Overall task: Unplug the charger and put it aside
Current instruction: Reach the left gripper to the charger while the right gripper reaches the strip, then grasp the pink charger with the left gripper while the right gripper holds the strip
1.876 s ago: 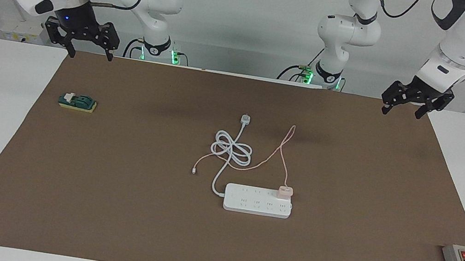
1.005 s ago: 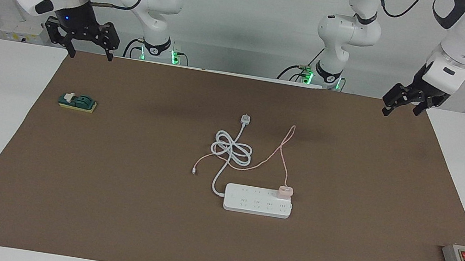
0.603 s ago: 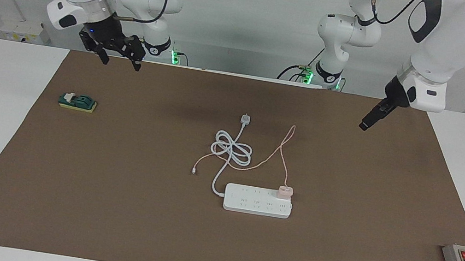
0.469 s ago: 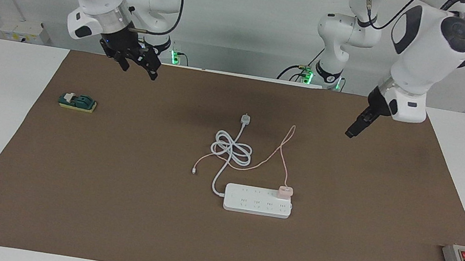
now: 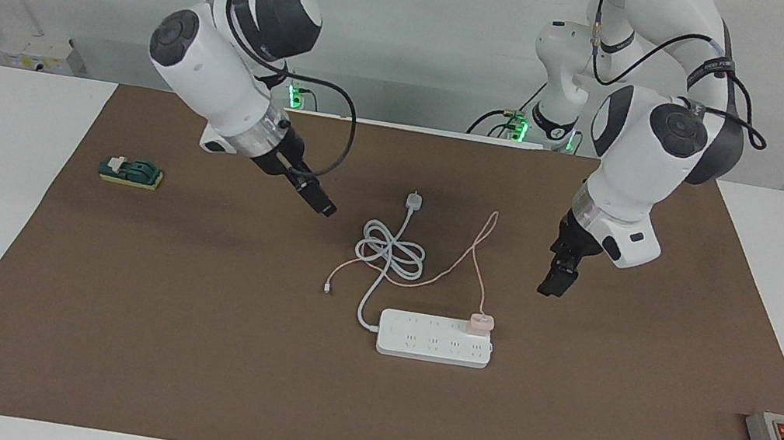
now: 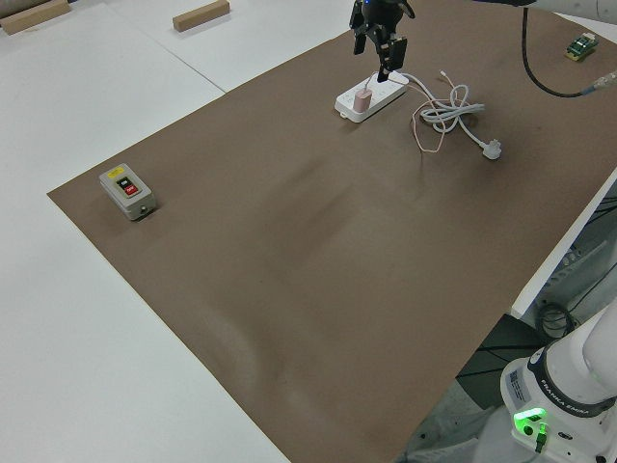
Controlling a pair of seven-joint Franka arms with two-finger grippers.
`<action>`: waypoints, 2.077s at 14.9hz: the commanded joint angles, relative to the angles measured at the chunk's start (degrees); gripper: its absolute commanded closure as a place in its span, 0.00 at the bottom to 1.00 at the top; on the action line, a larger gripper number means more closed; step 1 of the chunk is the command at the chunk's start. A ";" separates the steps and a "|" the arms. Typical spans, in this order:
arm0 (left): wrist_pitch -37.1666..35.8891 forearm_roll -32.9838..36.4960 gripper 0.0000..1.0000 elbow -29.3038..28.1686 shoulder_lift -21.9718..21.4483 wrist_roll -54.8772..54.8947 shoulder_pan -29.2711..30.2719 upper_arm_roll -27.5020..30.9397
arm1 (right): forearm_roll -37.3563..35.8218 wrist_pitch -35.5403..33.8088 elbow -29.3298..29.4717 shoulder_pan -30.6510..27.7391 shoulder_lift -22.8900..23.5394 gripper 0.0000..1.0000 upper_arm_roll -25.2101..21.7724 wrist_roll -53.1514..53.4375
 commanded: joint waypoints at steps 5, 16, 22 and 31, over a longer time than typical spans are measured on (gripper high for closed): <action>4.20 2.42 0.00 3.14 5.61 -17.23 -0.46 0.96 | 16.44 2.50 11.95 0.91 17.47 0.00 -0.04 9.04; 2.62 2.59 0.00 14.23 17.67 -26.90 -3.54 1.23 | 24.36 4.70 30.40 2.84 37.43 0.00 0.66 14.67; 2.53 2.59 0.00 14.05 19.25 -29.19 -6.35 1.23 | 24.45 8.92 35.95 4.51 42.37 0.00 0.84 14.49; 5.08 2.77 0.00 12.03 20.65 -29.19 -7.85 1.23 | 24.27 9.97 35.60 5.13 44.03 0.00 0.84 11.78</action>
